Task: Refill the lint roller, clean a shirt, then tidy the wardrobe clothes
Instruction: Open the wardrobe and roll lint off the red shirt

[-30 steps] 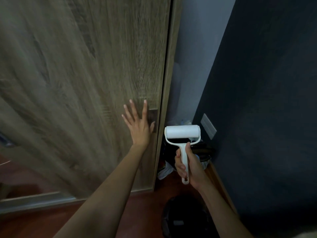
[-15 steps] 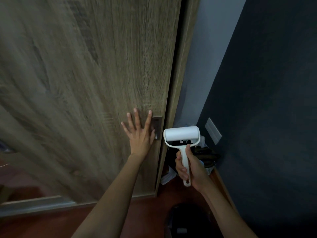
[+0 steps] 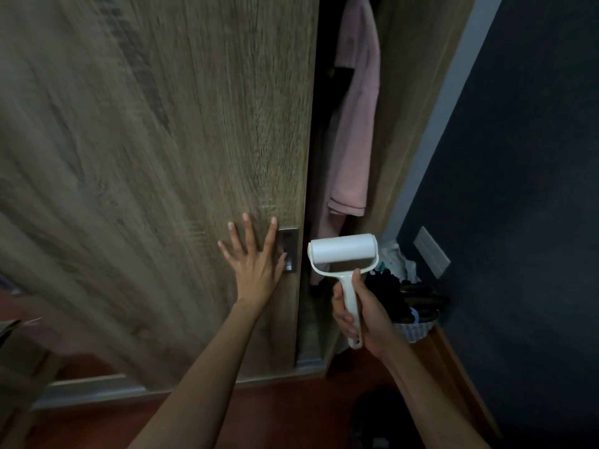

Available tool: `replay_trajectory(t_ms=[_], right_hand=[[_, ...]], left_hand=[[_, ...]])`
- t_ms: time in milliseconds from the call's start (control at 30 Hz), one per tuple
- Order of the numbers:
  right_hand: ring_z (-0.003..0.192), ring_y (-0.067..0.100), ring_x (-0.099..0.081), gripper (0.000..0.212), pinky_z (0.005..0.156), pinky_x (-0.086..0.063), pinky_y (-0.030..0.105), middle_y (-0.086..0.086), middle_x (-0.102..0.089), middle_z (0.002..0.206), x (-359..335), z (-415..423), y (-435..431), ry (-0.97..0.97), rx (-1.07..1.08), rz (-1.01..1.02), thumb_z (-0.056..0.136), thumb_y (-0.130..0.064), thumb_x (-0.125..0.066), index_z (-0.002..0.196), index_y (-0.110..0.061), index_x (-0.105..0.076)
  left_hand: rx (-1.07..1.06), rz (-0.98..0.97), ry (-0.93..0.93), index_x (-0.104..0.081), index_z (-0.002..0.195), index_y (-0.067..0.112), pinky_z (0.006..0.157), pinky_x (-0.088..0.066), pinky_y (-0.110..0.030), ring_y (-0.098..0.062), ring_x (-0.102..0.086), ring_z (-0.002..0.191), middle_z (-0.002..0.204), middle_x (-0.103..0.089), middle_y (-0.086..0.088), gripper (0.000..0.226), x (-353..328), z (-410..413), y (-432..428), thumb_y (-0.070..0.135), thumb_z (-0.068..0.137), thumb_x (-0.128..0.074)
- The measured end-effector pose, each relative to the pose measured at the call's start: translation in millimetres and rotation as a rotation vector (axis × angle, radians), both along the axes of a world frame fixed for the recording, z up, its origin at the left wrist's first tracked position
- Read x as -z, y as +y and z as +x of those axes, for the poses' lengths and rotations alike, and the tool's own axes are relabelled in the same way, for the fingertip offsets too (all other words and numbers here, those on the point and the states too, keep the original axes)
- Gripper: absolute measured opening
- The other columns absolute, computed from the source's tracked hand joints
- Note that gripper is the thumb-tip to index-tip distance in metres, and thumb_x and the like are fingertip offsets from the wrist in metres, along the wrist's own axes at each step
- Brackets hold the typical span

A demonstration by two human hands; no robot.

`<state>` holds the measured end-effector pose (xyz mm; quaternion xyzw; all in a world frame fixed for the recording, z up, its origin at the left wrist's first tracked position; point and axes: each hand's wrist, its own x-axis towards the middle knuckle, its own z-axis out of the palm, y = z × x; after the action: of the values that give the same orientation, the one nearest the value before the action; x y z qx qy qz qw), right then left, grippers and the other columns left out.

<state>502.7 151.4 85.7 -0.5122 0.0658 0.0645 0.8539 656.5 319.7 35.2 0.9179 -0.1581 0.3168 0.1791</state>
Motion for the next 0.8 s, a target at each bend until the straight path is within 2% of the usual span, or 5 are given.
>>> replay_trajectory(t_ms=[100, 233, 600, 733, 800], right_hand=[[0.031, 0.011, -0.028, 0.047, 0.032, -0.021, 0.02, 0.004, -0.032, 0.047, 0, 12, 25, -0.018, -0.029, 0.06, 0.095, -0.047, -0.031, 0.08, -0.008, -0.052], [0.032, 0.014, -0.029, 0.04, 0.033, -0.024, 0.02, 0.006, -0.032, 0.049, 0, 26, 58, -0.07, -0.058, 0.145, 0.075, -0.044, -0.048, 0.082, -0.005, -0.05], [0.044, 0.01, -0.042, 0.043, 0.043, -0.036, 0.021, 0.002, -0.044, 0.059, 8, 69, 148, -0.11, -0.265, 0.338, 0.084, -0.04, -0.066, 0.11, -0.006, -0.06], [0.047, 0.011, -0.049, 0.037, 0.044, -0.042, 0.022, 0.004, -0.049, 0.065, 9, 79, 175, -0.135, -0.387, 0.482, 0.096, -0.034, -0.051, 0.119, -0.007, -0.057], [0.049, 0.012, -0.051, 0.038, 0.044, -0.042, 0.021, 0.004, -0.052, 0.067, 8, 85, 187, -0.154, -0.448, 0.524, 0.1, -0.032, -0.041, 0.124, -0.006, -0.053]], left_hand=[[-0.023, 0.012, -0.003, 0.0, 0.152, 0.039, 0.105, -0.014, -0.074, -0.037, 0.023, 0.144, 0.158, 0.026, -0.008, 0.09, 1, 7, 35, 0.055, 0.082, -0.054], [-0.037, 0.0, 0.029, 0.005, 0.152, 0.04, 0.104, -0.009, -0.075, -0.04, 0.026, 0.142, 0.157, 0.029, -0.009, 0.092, -1, 19, 84, 0.068, 0.08, -0.046], [-0.067, 0.01, 0.033, 0.004, 0.153, 0.037, 0.104, -0.014, -0.076, -0.052, 0.004, 0.141, 0.157, 0.028, -0.013, 0.097, -3, 39, 192, 0.071, 0.078, -0.047], [-0.066, 0.006, 0.026, 0.003, 0.152, 0.037, 0.103, -0.015, -0.076, -0.052, 0.004, 0.141, 0.158, 0.026, -0.013, 0.095, -8, 44, 226, 0.07, 0.078, -0.046], [-0.076, -0.004, 0.033, 0.002, 0.152, 0.037, 0.102, -0.017, -0.077, -0.052, 0.003, 0.141, 0.158, 0.015, -0.018, 0.096, -10, 46, 242, 0.069, 0.077, -0.047]])
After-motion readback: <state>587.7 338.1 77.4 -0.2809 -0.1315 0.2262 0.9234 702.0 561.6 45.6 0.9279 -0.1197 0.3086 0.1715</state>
